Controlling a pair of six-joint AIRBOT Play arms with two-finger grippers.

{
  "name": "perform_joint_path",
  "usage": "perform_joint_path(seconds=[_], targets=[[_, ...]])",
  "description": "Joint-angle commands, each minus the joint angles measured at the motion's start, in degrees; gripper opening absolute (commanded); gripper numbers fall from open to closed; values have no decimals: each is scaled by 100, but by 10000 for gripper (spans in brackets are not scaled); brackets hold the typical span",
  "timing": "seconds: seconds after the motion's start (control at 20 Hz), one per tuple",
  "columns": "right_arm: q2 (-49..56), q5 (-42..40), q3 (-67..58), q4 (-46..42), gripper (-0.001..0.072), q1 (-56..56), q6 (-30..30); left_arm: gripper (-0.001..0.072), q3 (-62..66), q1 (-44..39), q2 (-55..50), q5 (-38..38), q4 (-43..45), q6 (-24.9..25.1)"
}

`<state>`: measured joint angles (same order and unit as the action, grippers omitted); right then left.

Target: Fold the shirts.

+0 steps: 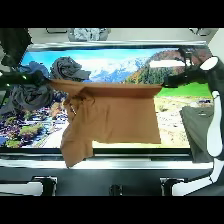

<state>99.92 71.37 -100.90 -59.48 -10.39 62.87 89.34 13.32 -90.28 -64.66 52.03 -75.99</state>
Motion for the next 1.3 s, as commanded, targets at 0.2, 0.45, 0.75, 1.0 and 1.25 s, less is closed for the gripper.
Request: perform_joint_path(seconds=[0.2,0.45,0.75,1.0,1.25], targets=[[-186,529,-103,79,574,-214,-623,626,448,295,-372,-2000,393,-184],[-844,2409,267,-1784,560,-846,-645,542,-1191,555,433,-2542,1897,-540],[-1888,1816,2452,-1668,554,-835,-846,486,-4522,280,1252,-1021,863,109],[-2131,1805,2889,-1674,551,-835,-1043,485,-4708,225,1246,-352,570,260],[-2131,1805,2889,-1674,534,-835,-1043,445,-4684,221,1246,-70,387,424]])
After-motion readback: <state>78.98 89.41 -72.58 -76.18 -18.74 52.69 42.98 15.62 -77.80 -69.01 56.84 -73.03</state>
